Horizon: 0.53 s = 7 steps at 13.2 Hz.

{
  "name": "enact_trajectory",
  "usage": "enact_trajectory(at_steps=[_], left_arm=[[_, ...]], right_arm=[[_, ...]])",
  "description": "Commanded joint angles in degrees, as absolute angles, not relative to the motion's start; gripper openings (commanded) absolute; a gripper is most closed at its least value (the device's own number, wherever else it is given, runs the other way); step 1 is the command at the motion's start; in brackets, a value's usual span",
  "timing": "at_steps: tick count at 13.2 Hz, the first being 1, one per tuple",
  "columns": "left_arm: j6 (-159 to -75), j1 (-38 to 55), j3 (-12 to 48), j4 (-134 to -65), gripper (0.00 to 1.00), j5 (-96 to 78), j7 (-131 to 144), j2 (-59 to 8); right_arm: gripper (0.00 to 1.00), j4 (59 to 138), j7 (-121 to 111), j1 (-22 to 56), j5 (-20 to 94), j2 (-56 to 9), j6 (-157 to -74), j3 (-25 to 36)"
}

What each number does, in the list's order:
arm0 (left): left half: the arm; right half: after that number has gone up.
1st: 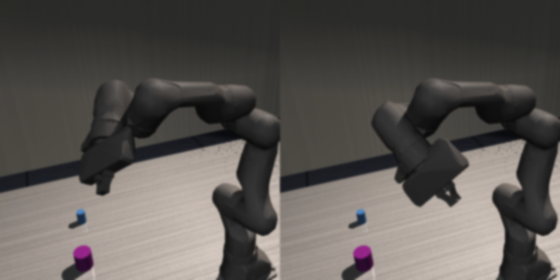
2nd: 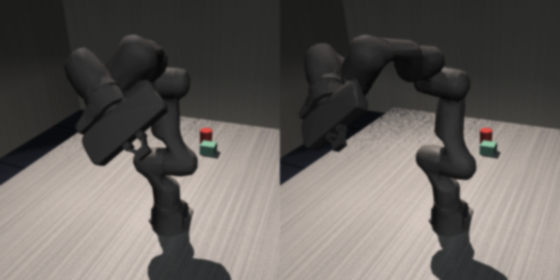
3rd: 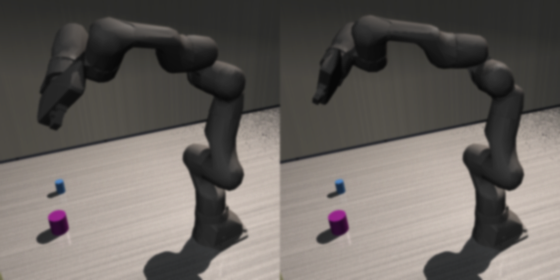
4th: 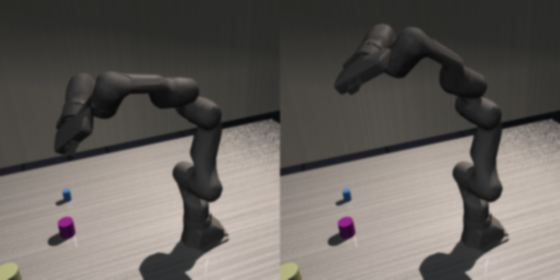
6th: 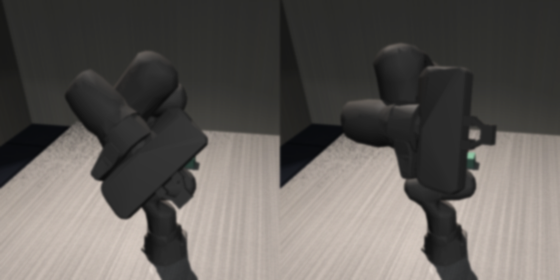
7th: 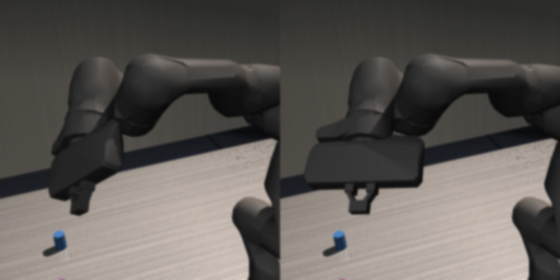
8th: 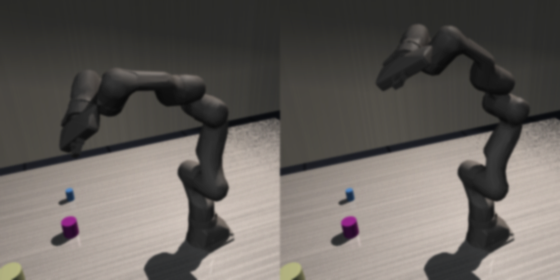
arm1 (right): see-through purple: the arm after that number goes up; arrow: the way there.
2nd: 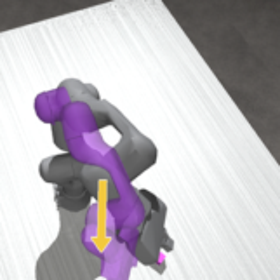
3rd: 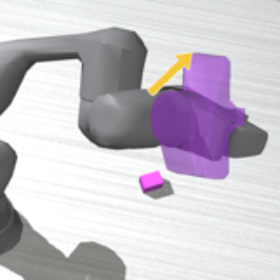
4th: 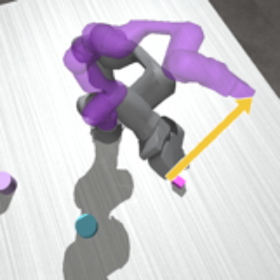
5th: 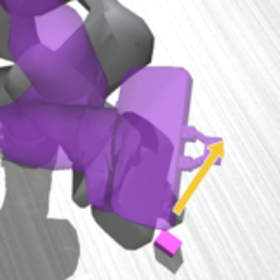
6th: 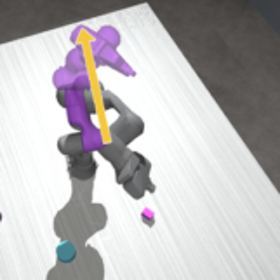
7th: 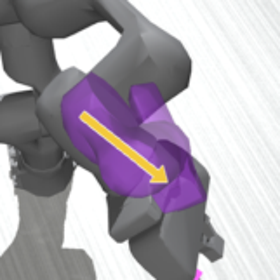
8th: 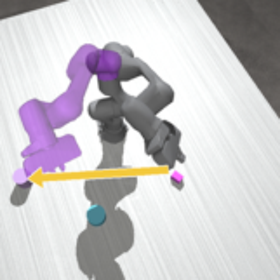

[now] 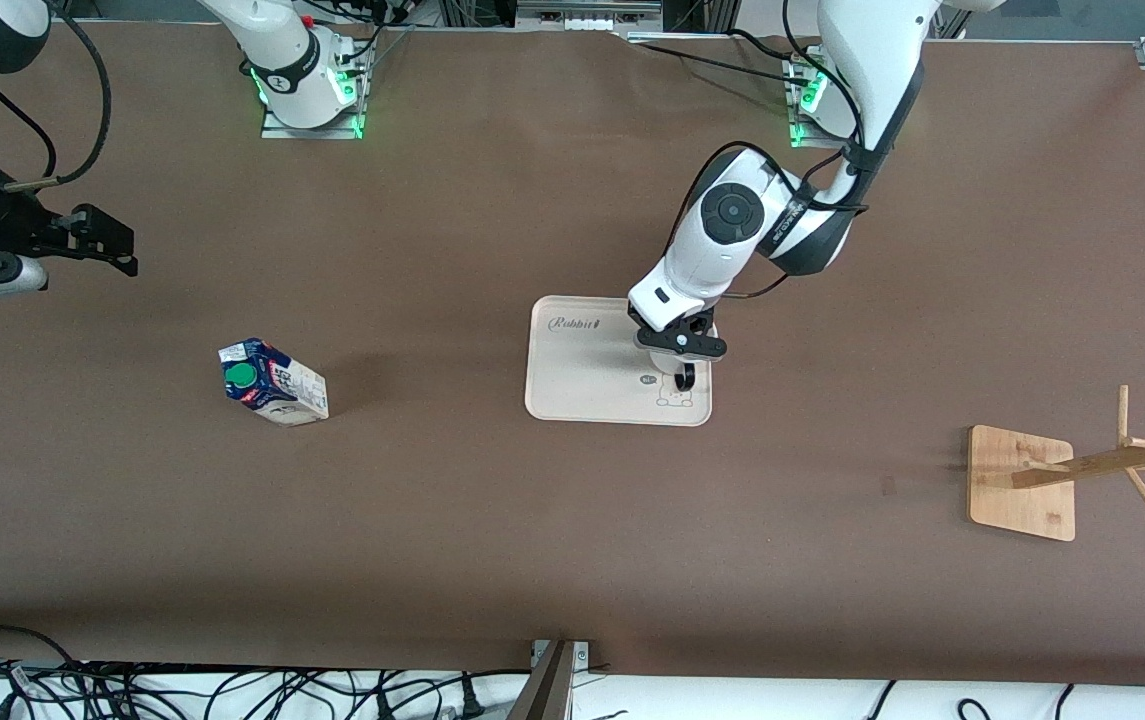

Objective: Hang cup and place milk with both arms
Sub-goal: 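Reach the left gripper to the white mug and grasp its rim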

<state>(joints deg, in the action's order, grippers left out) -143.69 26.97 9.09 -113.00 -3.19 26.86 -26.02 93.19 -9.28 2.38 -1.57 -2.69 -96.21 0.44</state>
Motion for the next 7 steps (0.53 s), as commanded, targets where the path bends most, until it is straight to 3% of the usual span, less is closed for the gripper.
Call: enact_trajectory(at_steps=[1, 7], left_arm=[[-142.4, 26.7, 8.7, -111.6, 0.00, -2.4, 26.4, -25.1], [-120.0, 19.3, 7.8, -97.5, 0.00, -2.0, 16.5, -23.8]], right_arm=[[1.00, 92.0, -9.1, 1.8, -1.8, -3.2, -95.9, -0.4], [1.00, 92.0, -9.1, 1.6, -1.8, -3.2, -96.0, -0.3]])
